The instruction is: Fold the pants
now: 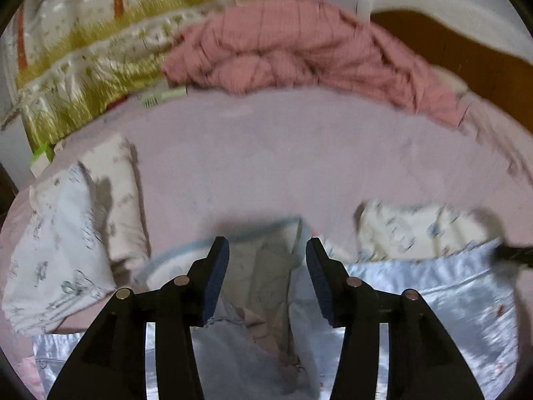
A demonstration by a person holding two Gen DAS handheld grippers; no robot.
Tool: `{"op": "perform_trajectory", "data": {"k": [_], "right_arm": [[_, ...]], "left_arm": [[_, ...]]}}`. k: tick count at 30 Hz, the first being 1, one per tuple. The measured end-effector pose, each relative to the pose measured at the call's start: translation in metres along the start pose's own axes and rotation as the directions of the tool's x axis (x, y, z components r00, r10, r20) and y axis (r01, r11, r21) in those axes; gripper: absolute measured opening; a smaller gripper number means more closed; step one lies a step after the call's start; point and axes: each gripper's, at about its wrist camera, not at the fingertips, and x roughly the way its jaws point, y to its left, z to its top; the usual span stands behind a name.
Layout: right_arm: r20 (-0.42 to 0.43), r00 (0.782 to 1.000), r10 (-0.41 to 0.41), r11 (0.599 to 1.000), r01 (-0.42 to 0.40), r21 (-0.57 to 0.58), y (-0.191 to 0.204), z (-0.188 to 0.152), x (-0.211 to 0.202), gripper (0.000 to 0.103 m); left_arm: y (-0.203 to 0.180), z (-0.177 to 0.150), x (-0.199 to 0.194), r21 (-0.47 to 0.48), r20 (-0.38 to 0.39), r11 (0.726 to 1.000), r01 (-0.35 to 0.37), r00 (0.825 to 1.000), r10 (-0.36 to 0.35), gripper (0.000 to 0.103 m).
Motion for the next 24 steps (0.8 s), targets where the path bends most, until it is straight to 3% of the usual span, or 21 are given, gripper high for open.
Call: {"op": "perform_trajectory", "data": {"k": [2, 7, 11, 13, 16, 17, 19, 24], "right_arm": [[-0.005, 1.000, -0.017, 1.000, 0.017, 0.024, -0.004, 0.000, 0.007, 0.005], [0.125, 0.990, -0.065, 0.995, 0.055, 0.081, -0.016, 0.001, -0.015, 0.003], [0.006, 0.998, -0.061, 0.990, 0.059, 0.126, -0.027, 0.002, 0.013, 0.003], [0.015, 0.998, -0.068, 0.990, 0.065, 0.129, -0.027, 0.003, 0.009, 0.005], [0.096, 0.990, -0.101, 0.989, 0.089, 0.118, -0.017, 0.004, -0.017, 0.025], [0.140, 0.985, -0.104, 0.990, 0.090, 0.105, -0.010, 0.004, -0.031, 0.038], [0.209, 0.973, -0.095, 0.994, 0.080, 0.076, -0.001, 0.003, -0.054, 0.053], [0.373, 0.928, -0.026, 1.000, 0.030, -0.004, 0.041, -0.010, -0.124, 0.053]], "left_arm": [[0.003, 0.003, -0.019, -0.026, 0.048, 1.000, 0.015, 0.999, -0.014, 0.052], [0.004, 0.003, -0.053, -0.064, 0.115, 0.998, 0.010, 0.993, -0.003, 0.055], [0.009, -0.008, -0.068, -0.064, 0.172, 0.992, -0.107, 0.978, 0.117, 0.055], [0.014, -0.017, -0.078, -0.056, 0.191, 0.988, -0.144, 0.970, 0.153, 0.055], [0.026, -0.034, -0.110, -0.061, 0.249, 0.986, -0.155, 0.954, 0.165, 0.055], [0.030, -0.040, -0.123, -0.062, 0.272, 0.986, -0.156, 0.948, 0.167, 0.055], [0.036, -0.053, -0.156, -0.059, 0.322, 0.983, -0.174, 0.929, 0.184, 0.055], [0.046, -0.089, -0.245, -0.077, 0.414, 0.974, -0.215, 0.881, 0.228, 0.055]]}}
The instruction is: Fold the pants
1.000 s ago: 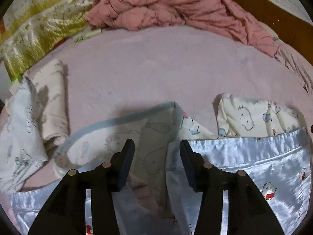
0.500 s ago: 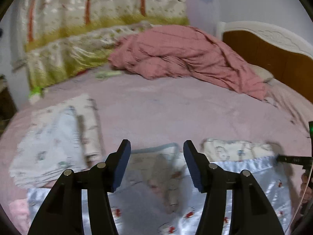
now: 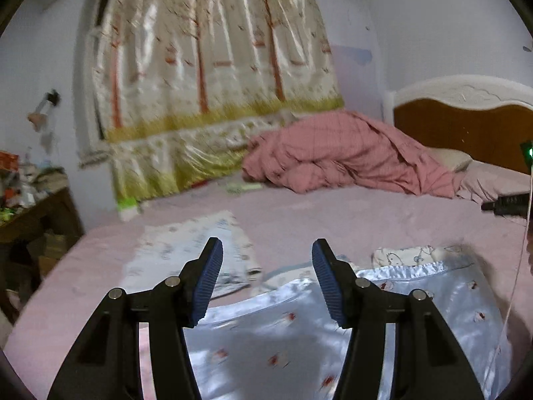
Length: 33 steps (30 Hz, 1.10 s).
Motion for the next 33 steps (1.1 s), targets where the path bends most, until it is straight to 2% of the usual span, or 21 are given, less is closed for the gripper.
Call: {"op": "perform_trajectory", "data": {"k": [2, 5, 8, 11, 14, 16, 19, 20, 22, 26, 29, 33], "right_arm": [[0.062, 0.998, 0.032, 0.999, -0.030, -0.033, 0.020, 0.001, -0.031, 0.053], [0.162, 0.979, 0.121, 0.987, -0.101, -0.127, 0.061, -0.007, -0.090, 0.053], [0.231, 0.943, 0.240, 0.957, -0.189, -0.222, 0.100, -0.026, -0.149, 0.055], [0.301, 0.894, 0.333, 0.933, -0.266, -0.242, 0.122, -0.050, -0.212, 0.057], [0.325, 0.872, 0.367, 0.922, -0.293, -0.255, 0.136, -0.076, -0.252, 0.058], [0.297, 0.864, 0.407, 0.903, -0.332, -0.273, 0.149, -0.095, -0.272, 0.058], [0.195, 0.868, 0.457, 0.864, -0.380, -0.331, 0.171, -0.123, -0.279, 0.058], [0.147, 0.878, 0.456, 0.857, -0.388, -0.340, 0.181, -0.140, -0.276, 0.058], [0.102, 0.893, 0.438, 0.853, -0.377, -0.361, 0.193, -0.163, -0.269, 0.058], [0.128, 0.930, 0.345, 0.861, -0.259, -0.438, 0.218, -0.211, -0.260, 0.058], [0.127, 0.933, 0.336, 0.868, -0.255, -0.426, 0.229, -0.233, -0.245, 0.058], [0.121, 0.940, 0.320, 0.897, -0.260, -0.357, 0.231, -0.256, -0.220, 0.058]], "left_arm": [[0.013, 0.002, -0.032, -0.001, 0.024, 1.000, -0.019, 1.000, 0.019, 0.057], [0.037, 0.002, -0.076, -0.034, 0.029, 0.998, -0.046, 0.999, 0.047, 0.058], [0.059, 0.002, -0.112, -0.081, 0.043, 0.995, -0.056, 0.997, 0.060, 0.058], [0.077, 0.003, -0.143, -0.091, 0.061, 0.991, -0.098, 0.993, 0.104, 0.058], [0.091, 0.002, -0.164, -0.122, 0.042, 0.986, -0.112, 0.992, 0.118, 0.058], [0.098, 0.002, -0.176, -0.138, 0.017, 0.985, -0.108, 0.994, 0.111, 0.058], [0.106, -0.007, -0.195, -0.161, 0.015, 0.980, -0.118, 0.992, 0.122, 0.058], [0.108, -0.012, -0.200, -0.170, 0.017, 0.979, -0.113, 0.993, 0.117, 0.058], [0.115, -0.022, -0.211, -0.186, 0.014, 0.979, -0.088, 0.996, 0.093, 0.058], [0.126, -0.043, -0.226, -0.180, -0.006, 0.981, -0.074, 0.997, 0.075, 0.066], [0.134, -0.066, -0.226, -0.207, -0.013, 0.970, -0.125, 0.992, 0.125, 0.067], [0.151, -0.100, -0.209, -0.287, -0.043, 0.950, -0.120, 0.993, 0.113, 0.067]]}}
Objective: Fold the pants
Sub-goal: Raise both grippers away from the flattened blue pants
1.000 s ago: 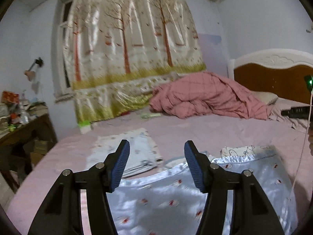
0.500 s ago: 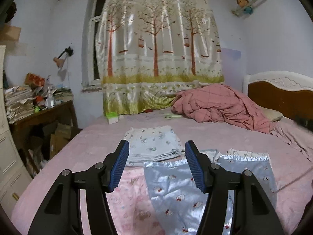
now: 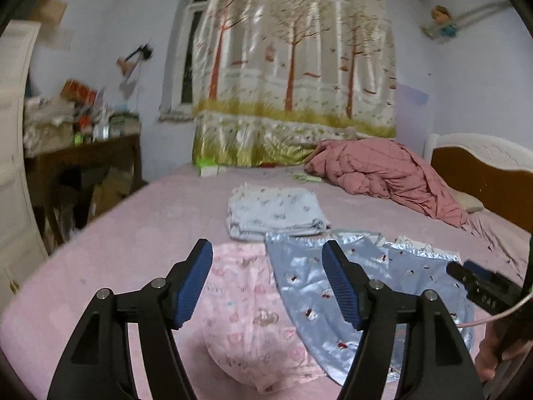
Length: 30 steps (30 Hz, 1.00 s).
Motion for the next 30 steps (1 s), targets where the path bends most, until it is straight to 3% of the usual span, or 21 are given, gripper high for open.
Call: {"op": "perform_trajectory", "data": {"k": [6, 10, 14, 16, 20, 23, 25, 26, 28, 30], "right_arm": [[-0.031, 0.995, 0.094, 0.996, -0.094, -0.005, -0.002, -0.035, -0.023, 0.059], [-0.020, 0.998, 0.063, 0.994, -0.064, -0.090, 0.020, -0.048, -0.047, 0.062], [0.013, 1.000, 0.024, 0.996, -0.023, -0.087, 0.039, -0.058, -0.056, 0.063], [0.005, 1.000, 0.025, 0.996, -0.024, -0.083, 0.046, -0.062, -0.052, 0.063], [-0.009, 1.000, 0.027, 0.999, -0.027, -0.030, 0.052, -0.071, -0.042, 0.063], [0.006, 1.000, -0.031, 0.998, 0.030, 0.054, 0.043, -0.070, -0.037, 0.063], [0.030, 0.990, -0.136, 0.984, 0.131, 0.124, 0.031, -0.064, -0.035, 0.063], [0.034, 0.979, -0.203, 0.972, 0.197, 0.130, 0.027, -0.061, -0.032, 0.063], [0.040, 0.934, -0.356, 0.930, 0.351, 0.106, 0.023, -0.057, -0.023, 0.063], [0.056, 0.915, -0.399, 0.915, 0.393, 0.093, 0.020, -0.057, -0.018, 0.063]], "left_arm": [[0.000, -0.028, 0.010, 0.010, 0.012, 0.998, 0.058, 0.998, -0.058, 0.071], [-0.013, -0.044, 0.018, -0.050, 0.007, 0.988, 0.148, 0.989, -0.148, 0.076], [-0.029, -0.062, 0.018, -0.070, 0.021, 0.989, 0.129, 0.992, -0.128, 0.076], [-0.035, -0.068, 0.017, -0.060, 0.025, 0.984, 0.170, 0.985, -0.169, 0.076], [-0.040, -0.073, 0.017, -0.073, 0.026, 0.984, 0.164, 0.986, -0.163, 0.076], [-0.039, -0.077, 0.021, -0.097, -0.004, 0.987, 0.129, 0.991, -0.130, 0.076], [-0.035, -0.080, 0.024, -0.138, -0.061, 0.983, 0.117, 0.990, -0.126, 0.075], [-0.033, -0.081, 0.027, -0.164, -0.108, 0.978, 0.132, 0.983, -0.151, 0.075], [-0.032, -0.082, 0.032, -0.194, -0.200, 0.967, 0.162, 0.959, -0.201, 0.075], [-0.036, -0.082, 0.035, -0.192, -0.296, 0.962, 0.194, 0.923, -0.245, 0.073]]}}
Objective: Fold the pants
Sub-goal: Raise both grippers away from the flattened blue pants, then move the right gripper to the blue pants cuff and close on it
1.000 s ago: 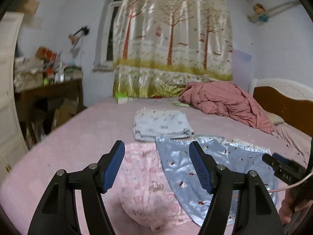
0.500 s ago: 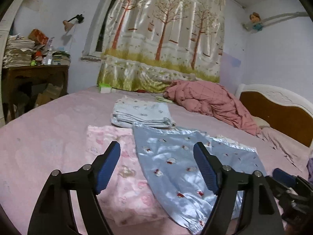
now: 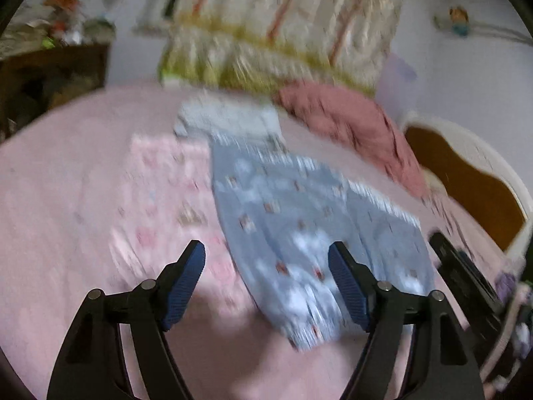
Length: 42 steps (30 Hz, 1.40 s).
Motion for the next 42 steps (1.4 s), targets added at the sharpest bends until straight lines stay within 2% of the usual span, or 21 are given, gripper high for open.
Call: {"op": "perform_trajectory", "data": {"k": [2, 4, 7, 10, 14, 17, 19, 22, 24, 26, 28, 30, 32, 33, 34, 35, 37, 40, 41, 42], "right_arm": [[0.013, 1.000, -0.019, 1.000, 0.020, -0.007, 0.000, -0.003, 0.005, 0.065], [0.023, 1.000, -0.004, 1.000, 0.004, -0.011, -0.001, -0.007, 0.008, 0.068], [-0.035, 0.991, 0.133, 0.990, -0.134, -0.051, 0.001, -0.015, 0.017, 0.068], [-0.105, 0.967, 0.231, 0.966, -0.240, -0.092, 0.000, -0.032, 0.022, 0.068], [-0.169, 0.932, 0.321, 0.922, -0.348, -0.172, 0.001, -0.052, 0.024, 0.068], [-0.199, 0.921, 0.336, 0.886, -0.381, -0.265, 0.011, -0.070, 0.021, 0.068], [-0.231, 0.900, 0.371, 0.850, -0.429, -0.305, 0.019, -0.078, 0.017, 0.068], [-0.250, 0.883, 0.396, 0.798, -0.466, -0.382, 0.036, -0.084, 0.010, 0.068], [-0.287, 0.867, 0.407, 0.728, -0.498, -0.471, 0.052, -0.091, 0.007, 0.068], [-0.311, 0.855, 0.416, 0.682, -0.519, -0.515, 0.061, -0.096, 0.005, 0.067], [-0.362, 0.814, 0.454, 0.618, -0.580, -0.531, 0.069, -0.100, 0.004, 0.067], [-0.384, 0.798, 0.465, 0.584, -0.602, -0.545, 0.076, -0.103, 0.002, 0.067], [-0.370, 0.820, 0.436, 0.576, -0.570, -0.585, 0.083, -0.106, 0.002, 0.067], [-0.348, 0.845, 0.407, 0.579, -0.533, -0.617, 0.089, -0.109, 0.003, 0.061], [-0.338, 0.858, 0.386, 0.582, -0.511, -0.632, 0.092, -0.111, 0.004, 0.054], [-0.335, 0.871, 0.358, 0.584, -0.489, -0.648, 0.096, -0.113, 0.006, 0.042], [-0.363, 0.870, 0.332, 0.565, -0.492, -0.662, 0.103, -0.118, 0.011, 0.036], [-0.334, 0.890, 0.310, 0.533, -0.454, -0.714, 0.110, -0.126, 0.009, 0.027], [-0.324, 0.895, 0.307, 0.527, -0.443, -0.725, 0.111, -0.128, 0.007, 0.017], [-0.317, 0.898, 0.304, 0.528, -0.436, -0.729, 0.112, -0.128, 0.005, 0.012]], "left_arm": [[-0.008, -0.002, 0.000, 0.043, -0.074, 0.999, -0.025, 0.997, 0.028, 0.073], [-0.017, -0.006, -0.005, 0.104, -0.082, 0.992, -0.073, 0.993, 0.081, 0.074], [-0.024, -0.009, -0.014, 0.181, 0.006, 0.974, -0.137, 0.990, 0.138, 0.077], [-0.016, -0.008, -0.016, 0.189, 0.097, 0.956, -0.224, 0.973, 0.209, 0.077], [0.003, 0.002, -0.014, 0.163, 0.120, 0.964, -0.209, 0.974, 0.191, 0.077], [0.010, 0.007, -0.015, 0.165, 0.149, 0.960, -0.226, 0.968, 0.203, 0.078], [0.015, 0.009, -0.015, 0.171, 0.160, 0.953, -0.249, 0.962, 0.223, 0.083], [0.020, 0.012, -0.014, 0.174, 0.181, 0.942, -0.287, 0.950, 0.256, 0.086], [0.023, 0.013, -0.014, 0.174, 0.189, 0.936, -0.307, 0.943, 0.275, 0.089], [0.028, 0.015, -0.015, 0.169, 0.188, 0.933, -0.317, 0.940, 0.286, 0.091], [0.031, 0.016, -0.016, 0.162, 0.184, 0.935, -0.315, 0.941, 0.285, 0.094], [0.034, 0.017, -0.018, 0.158, 0.186, 0.935, -0.316, 0.940, 0.286, 0.094], [0.035, 0.017, -0.019, 0.160, 0.195, 0.932, -0.326, 0.936, 0.294, 0.095], [0.035, 0.018, -0.020, 0.162, 0.201, 0.928, -0.336, 0.932, 0.303, 0.096], [0.036, 0.018, -0.020, 0.163, 0.204, 0.924, -0.345, 0.928, 0.310, 0.097], [0.037, 0.018, -0.021, 0.163, 0.206, 0.922, -0.350, 0.926, 0.316, 0.098], [0.040, 0.019, -0.021, 0.155, 0.201, 0.926, -0.345, 0.928, 0.312, 0.098], [0.046, 0.021, -0.021, 0.138, 0.185, 0.933, -0.332, 0.934, 0.305, 0.098], [0.048, 0.021, -0.021, 0.132, 0.183, 0.933, -0.334, 0.934, 0.308, 0.098], [0.050, 0.021, -0.020, 0.127, 0.180, 0.933, -0.336, 0.933, 0.312, 0.098]]}}
